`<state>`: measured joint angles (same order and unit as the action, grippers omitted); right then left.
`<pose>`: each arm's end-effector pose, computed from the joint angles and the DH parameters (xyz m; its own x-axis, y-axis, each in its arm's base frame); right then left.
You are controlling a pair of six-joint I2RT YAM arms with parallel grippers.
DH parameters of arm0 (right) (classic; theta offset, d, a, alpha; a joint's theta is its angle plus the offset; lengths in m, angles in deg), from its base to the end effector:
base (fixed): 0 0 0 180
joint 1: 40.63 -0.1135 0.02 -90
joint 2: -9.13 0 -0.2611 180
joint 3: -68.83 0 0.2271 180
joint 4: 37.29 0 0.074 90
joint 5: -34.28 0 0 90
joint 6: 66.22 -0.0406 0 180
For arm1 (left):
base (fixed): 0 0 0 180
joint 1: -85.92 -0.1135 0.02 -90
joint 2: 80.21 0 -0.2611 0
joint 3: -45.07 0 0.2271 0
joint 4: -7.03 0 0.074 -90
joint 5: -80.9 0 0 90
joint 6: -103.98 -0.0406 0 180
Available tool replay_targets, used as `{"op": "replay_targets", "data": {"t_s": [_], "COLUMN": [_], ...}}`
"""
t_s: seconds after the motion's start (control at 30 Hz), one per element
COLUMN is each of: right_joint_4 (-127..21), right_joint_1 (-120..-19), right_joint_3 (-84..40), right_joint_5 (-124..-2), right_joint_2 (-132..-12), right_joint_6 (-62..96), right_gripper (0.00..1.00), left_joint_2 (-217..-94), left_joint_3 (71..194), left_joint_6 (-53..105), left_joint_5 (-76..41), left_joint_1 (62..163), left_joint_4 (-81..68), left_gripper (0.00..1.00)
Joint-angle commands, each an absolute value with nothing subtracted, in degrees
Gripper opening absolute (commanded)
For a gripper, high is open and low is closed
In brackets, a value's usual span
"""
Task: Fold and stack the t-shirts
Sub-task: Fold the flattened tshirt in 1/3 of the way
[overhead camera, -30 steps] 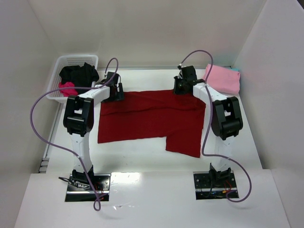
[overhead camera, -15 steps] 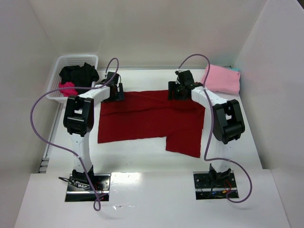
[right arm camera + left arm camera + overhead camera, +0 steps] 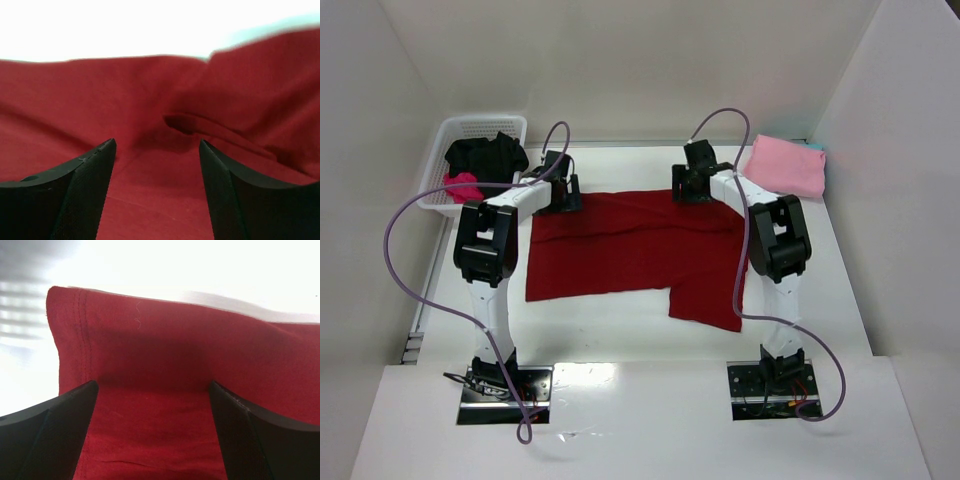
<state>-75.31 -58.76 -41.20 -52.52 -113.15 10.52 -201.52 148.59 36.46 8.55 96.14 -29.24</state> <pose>0.4327 0.1393 0.1980 -0.7749 -0.0127 -0.6320 -0.1018 0.9893 0.1048 0.4333 -0.0656 0.1760 -0.7339 -0.2379 -0.6362 -0.3103 0.9506 0.0024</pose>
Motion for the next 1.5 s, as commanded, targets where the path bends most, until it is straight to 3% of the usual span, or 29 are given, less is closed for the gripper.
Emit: {"op": "replay_targets", "data": {"t_s": [0.0, 0.2, 0.3, 0.37, 0.43, 0.67, 0.87, 0.97, 1.0, 1.1, 1.37, 1.47], "right_joint_4": [-78.5, -77.3, -75.6, -75.5, -76.9, -77.7, -77.2, -77.2, -77.2, -77.2, -79.2, -80.0], "right_joint_1": [-59.1, -59.1, -59.1, -59.1, -59.1, -59.1, -59.1, -59.6, -59.6, -59.6, -59.6, -59.6], "right_joint_3": [-43.8, -42.1, -40.7, -40.7, -43.0, -44.8, -46.1, -47.1, -47.1, -47.1, -48.8, -47.8], "right_joint_5": [-48.3, -46.9, -45.7, -45.1, -45.1, -45.1, -45.7, -46.2, -46.2, -46.2, -46.9, -47.5], "right_joint_2": [-113.6, -113.6, -112.9, -112.9, -114.2, -116.6, -117.1, -118.3, -118.3, -118.3, -119.5, -116.8], "right_joint_6": [8.8, 6.7, 5.3, 5.3, 5.3, 4.7, 3.7, 3.1, 2.6, 2.6, 3.1, 3.1], "right_gripper": [0.72, 0.6, 0.46, 0.42, 0.42, 0.71, 0.71, 0.56, 0.45, 0.27, 0.04, 0.01], "left_joint_2": [-203.1, -203.1, -203.1, -203.1, -203.1, -203.1, -202.5, -202.5, -202.5, -202.5, -202.5, -202.5], "left_joint_3": [148.9, 148.9, 148.9, 148.9, 148.9, 148.4, 148.4, 148.4, 148.4, 147.8, 147.8, 147.8], "left_joint_6": [35.6, 35.1, 35.1, 35.1, 35.1, 35.1, 35.1, 35.1, 35.1, 35.1, 35.1, 35.1], "left_joint_5": [7.2, 7.2, 7.2, 7.2, 7.2, 7.2, 7.2, 7.2, 7.2, 7.2, 7.2, 7.2], "left_joint_1": [95.9, 95.9, 95.9, 95.9, 95.9, 95.4, 95.4, 95.4, 95.4, 95.4, 95.4, 95.4], "left_joint_4": [-30.3, -30.3, -30.3, -30.3, -30.3, -30.3, -30.3, -30.3, -30.3, -30.3, -30.3, -30.3], "left_gripper": [0.99, 0.99, 0.99, 0.99, 0.99, 0.99, 0.99, 0.99, 0.99, 0.99, 0.99, 0.99]}}
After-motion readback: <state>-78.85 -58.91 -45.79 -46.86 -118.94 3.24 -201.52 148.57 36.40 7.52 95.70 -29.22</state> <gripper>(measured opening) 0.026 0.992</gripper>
